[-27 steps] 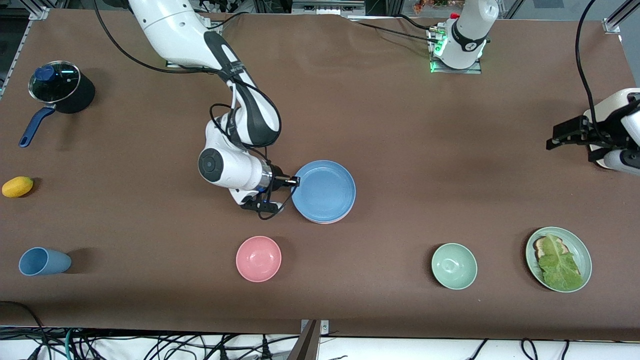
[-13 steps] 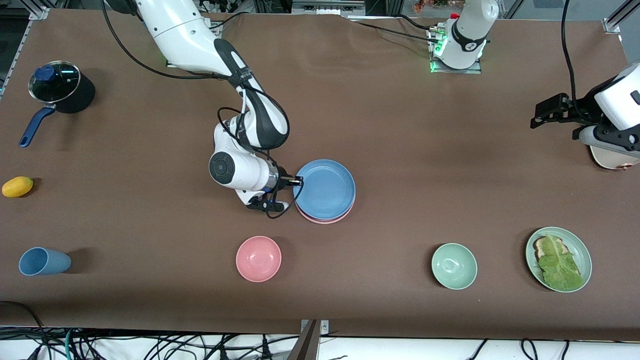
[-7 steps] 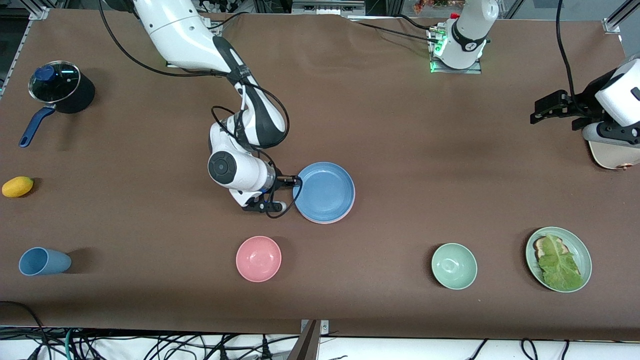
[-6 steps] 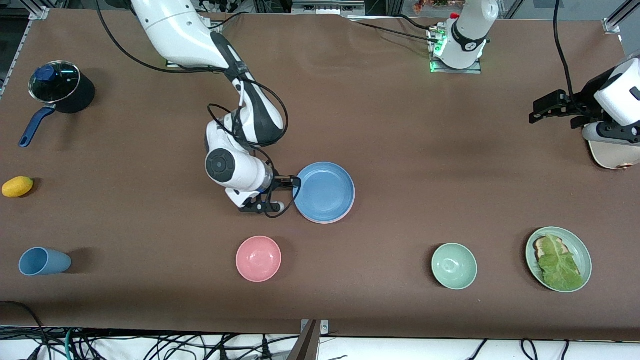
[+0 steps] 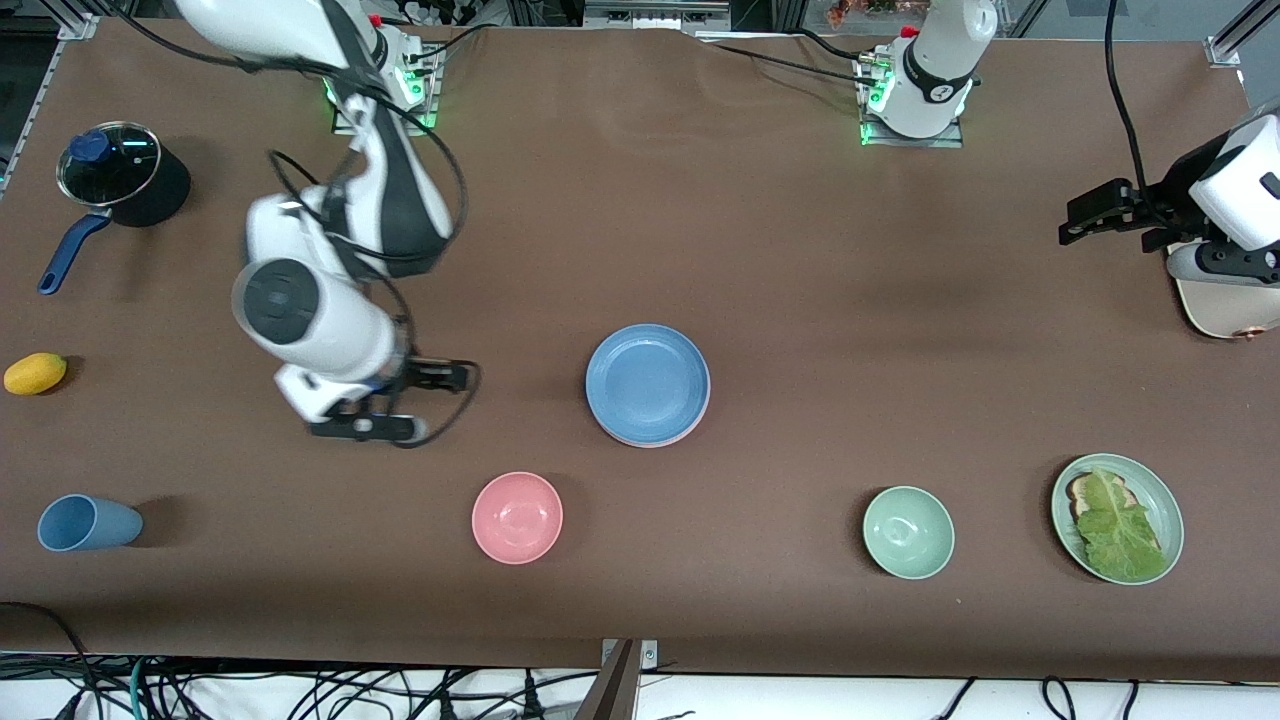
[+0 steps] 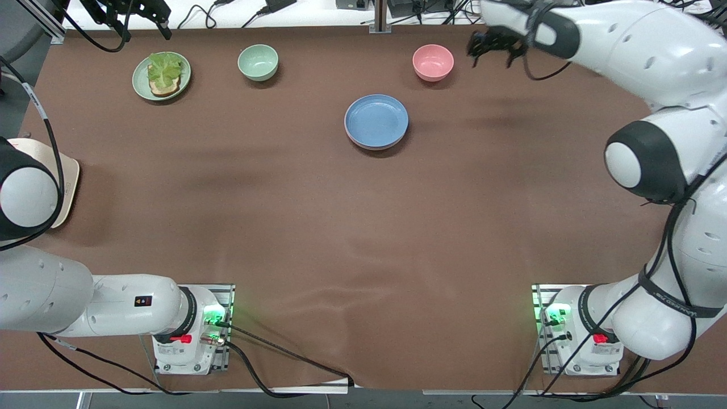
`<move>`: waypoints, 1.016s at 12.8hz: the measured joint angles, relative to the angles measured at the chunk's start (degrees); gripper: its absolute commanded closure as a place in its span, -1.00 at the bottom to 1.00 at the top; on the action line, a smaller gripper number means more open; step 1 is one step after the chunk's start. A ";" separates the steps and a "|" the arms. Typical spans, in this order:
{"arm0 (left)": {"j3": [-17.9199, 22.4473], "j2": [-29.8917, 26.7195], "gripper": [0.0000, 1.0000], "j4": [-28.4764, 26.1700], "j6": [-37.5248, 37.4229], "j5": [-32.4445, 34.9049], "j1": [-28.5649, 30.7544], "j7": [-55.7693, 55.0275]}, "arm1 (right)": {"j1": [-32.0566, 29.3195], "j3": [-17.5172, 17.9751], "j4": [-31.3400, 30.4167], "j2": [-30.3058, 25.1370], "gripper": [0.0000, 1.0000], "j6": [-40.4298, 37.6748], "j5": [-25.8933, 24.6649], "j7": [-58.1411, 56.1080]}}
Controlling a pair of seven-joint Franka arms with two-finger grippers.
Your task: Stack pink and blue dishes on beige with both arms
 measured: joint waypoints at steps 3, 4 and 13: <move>0.05 -0.24 -1.00 -0.41 0.00 0.00 -0.11 -0.05 | -0.72 -6.86 0.63 -5.96 -1.00 -8.81 -0.27 -5.92; 0.07 -0.33 -1.00 -0.54 0.00 0.00 -0.19 -0.05 | -1.65 -7.70 1.76 -7.52 -1.00 -12.30 -0.29 -8.41; 4.78 -0.41 -1.00 -1.26 0.01 0.01 -4.14 -0.02 | -28.67 20.38 6.25 -17.64 -1.00 -25.00 -10.85 -10.97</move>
